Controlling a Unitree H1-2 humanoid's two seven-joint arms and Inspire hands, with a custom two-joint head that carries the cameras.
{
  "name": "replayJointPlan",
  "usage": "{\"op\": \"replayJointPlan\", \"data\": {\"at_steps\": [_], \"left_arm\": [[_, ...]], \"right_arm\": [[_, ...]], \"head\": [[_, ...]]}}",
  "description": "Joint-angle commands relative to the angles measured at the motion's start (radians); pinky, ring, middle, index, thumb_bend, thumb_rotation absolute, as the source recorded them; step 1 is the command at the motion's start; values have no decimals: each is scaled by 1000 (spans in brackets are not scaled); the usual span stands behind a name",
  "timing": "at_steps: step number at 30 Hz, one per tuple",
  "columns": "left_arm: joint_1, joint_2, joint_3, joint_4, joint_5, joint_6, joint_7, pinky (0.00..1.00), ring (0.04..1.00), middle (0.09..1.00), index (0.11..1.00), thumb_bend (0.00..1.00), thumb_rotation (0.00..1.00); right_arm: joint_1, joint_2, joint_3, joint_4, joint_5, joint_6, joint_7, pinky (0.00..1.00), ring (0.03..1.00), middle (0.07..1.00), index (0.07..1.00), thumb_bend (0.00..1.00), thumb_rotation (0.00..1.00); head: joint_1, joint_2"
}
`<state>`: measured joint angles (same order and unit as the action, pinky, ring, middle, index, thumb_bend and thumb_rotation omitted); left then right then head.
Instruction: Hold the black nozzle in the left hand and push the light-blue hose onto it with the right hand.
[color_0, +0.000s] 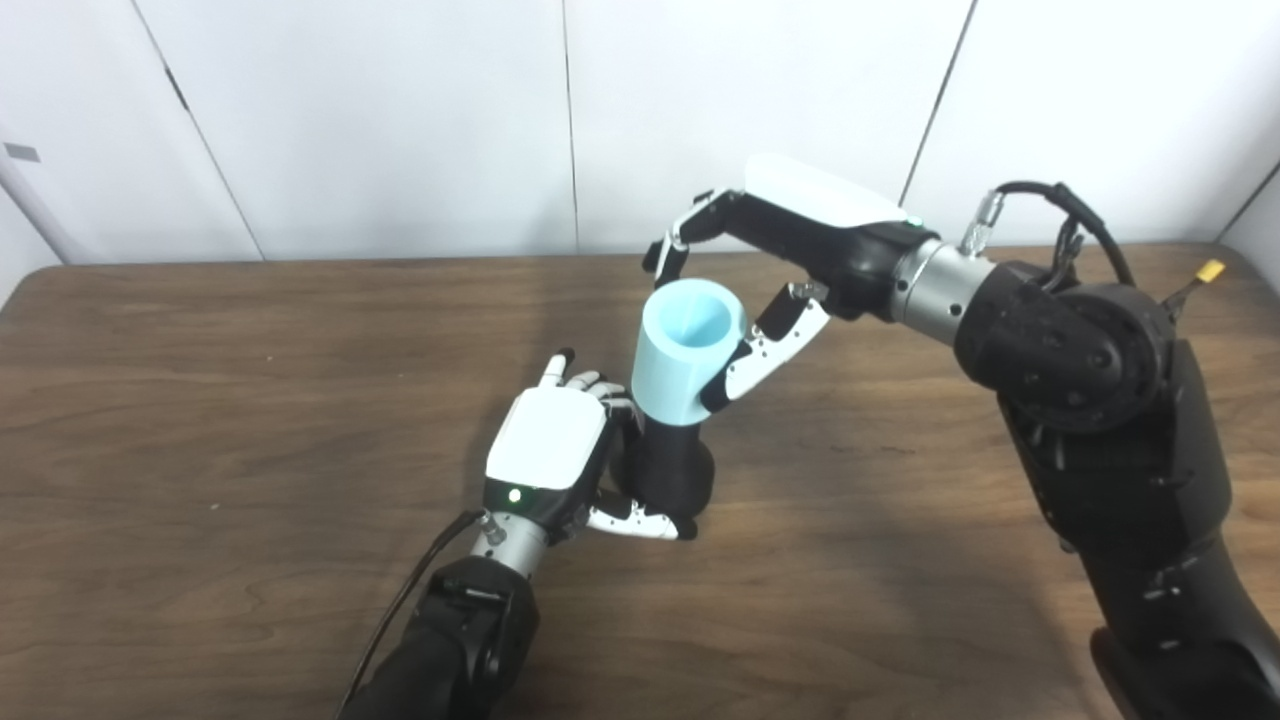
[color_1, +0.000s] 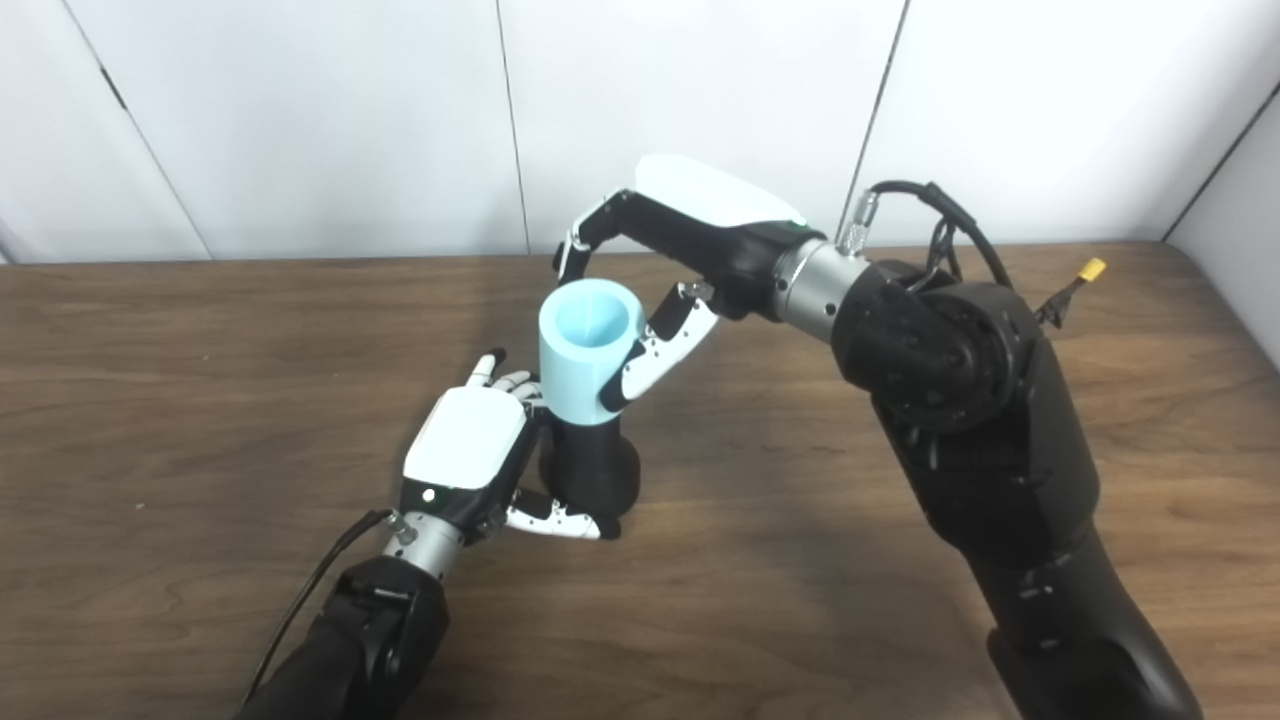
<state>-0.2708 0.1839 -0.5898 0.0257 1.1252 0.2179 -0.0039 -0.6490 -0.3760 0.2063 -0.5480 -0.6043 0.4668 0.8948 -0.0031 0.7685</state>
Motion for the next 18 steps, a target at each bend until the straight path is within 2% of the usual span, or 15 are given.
{"op": "replayJointPlan", "data": {"at_steps": [1, 12, 18], "left_arm": [[35, -5, -48, 60, 0, -10, -96, 1000, 857, 776, 479, 526, 55], [36, -3, -50, 56, 4, -5, -88, 1000, 852, 772, 478, 526, 56], [35, -1, -52, 59, -2, -10, -88, 1000, 855, 773, 478, 526, 55]], "right_arm": [[-45, -26, -6, -6, -3, -3, -35, 988, 808, 745, 482, 526, 144], [-54, -29, 14, 46, 4, -15, -74, 997, 820, 749, 483, 525, 146], [-69, -33, 25, 96, 12, -48, -112, 861, 804, 736, 482, 525, 146]], "head": [[0, 1], [-1, -2], [-4, -1]]}}
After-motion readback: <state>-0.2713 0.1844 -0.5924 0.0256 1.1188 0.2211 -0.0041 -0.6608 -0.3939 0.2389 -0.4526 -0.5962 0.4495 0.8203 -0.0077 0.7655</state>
